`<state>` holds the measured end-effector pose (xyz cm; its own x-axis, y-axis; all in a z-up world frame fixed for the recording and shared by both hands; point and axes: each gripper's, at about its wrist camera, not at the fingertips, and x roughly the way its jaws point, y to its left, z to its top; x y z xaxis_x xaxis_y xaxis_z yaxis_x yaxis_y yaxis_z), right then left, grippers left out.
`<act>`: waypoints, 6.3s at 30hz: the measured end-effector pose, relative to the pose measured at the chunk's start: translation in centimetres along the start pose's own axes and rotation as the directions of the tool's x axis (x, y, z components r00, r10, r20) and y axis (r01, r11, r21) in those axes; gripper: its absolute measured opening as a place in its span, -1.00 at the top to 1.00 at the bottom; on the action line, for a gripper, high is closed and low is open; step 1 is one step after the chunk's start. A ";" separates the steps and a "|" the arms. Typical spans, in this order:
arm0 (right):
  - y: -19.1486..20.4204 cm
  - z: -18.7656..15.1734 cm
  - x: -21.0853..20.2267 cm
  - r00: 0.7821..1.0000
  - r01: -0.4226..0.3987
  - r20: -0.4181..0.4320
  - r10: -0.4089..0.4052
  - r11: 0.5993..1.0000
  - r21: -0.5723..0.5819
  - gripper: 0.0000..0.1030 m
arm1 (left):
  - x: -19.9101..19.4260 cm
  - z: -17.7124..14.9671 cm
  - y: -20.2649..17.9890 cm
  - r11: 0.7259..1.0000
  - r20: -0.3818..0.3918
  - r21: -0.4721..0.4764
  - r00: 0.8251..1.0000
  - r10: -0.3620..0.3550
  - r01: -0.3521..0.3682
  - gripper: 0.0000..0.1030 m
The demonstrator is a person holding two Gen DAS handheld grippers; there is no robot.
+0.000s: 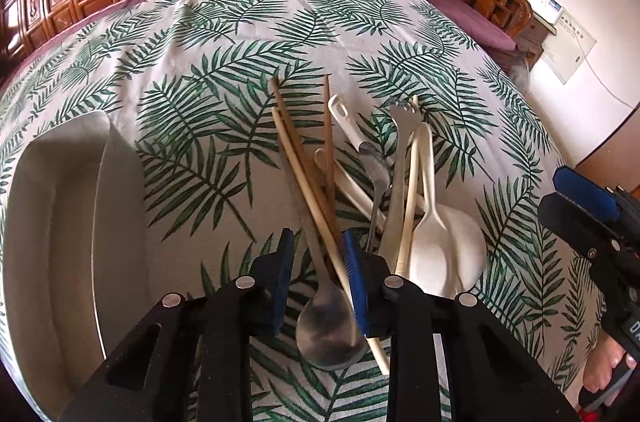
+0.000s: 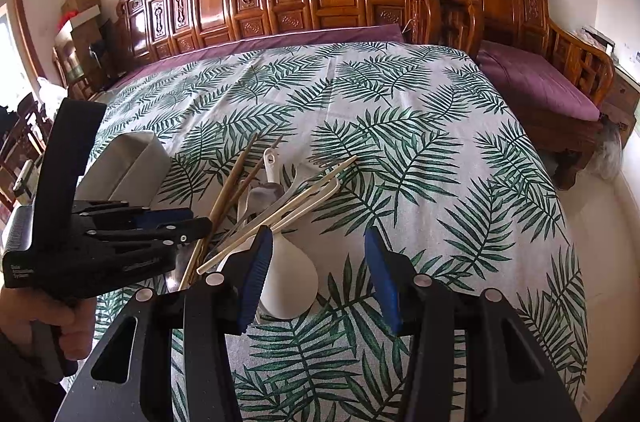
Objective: Organize utensils
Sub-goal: 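Close the left tool on the metal spoon handle while the right tool hovers over a white plastic spoon, then lift the metal spoon with the left tool while the right tool grasps the white plastic spoon, then carry the metal spoon and white spoon over the grey tray with both tools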
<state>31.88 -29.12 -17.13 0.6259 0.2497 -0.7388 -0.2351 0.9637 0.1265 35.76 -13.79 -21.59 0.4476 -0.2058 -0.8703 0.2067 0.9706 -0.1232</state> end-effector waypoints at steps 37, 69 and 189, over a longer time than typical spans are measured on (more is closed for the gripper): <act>1.3 -0.9 1.2 0.999 -0.002 -0.033 0.001 0.999 -0.034 0.02 | 0.2 0.6 2.4 0.997 0.010 -0.071 0.999 -0.037 0.038 0.78; 1.7 -1.6 2.1 0.998 0.000 -0.058 -0.002 0.999 -0.045 0.02 | 1.4 2.5 2.9 0.998 -0.033 -0.013 0.998 0.059 -0.059 0.77; 2.8 7.4 -5.2 0.991 0.132 0.007 -0.132 0.991 -0.010 0.86 | -15.3 0.9 5.2 0.999 0.189 0.029 0.981 -0.033 0.028 0.90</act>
<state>33.50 -27.07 -8.02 0.6567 0.1209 -0.7444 -0.1576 0.9873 0.0213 30.78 -5.71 -8.53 0.5967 -0.2573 -0.7601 0.2440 0.9605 -0.1336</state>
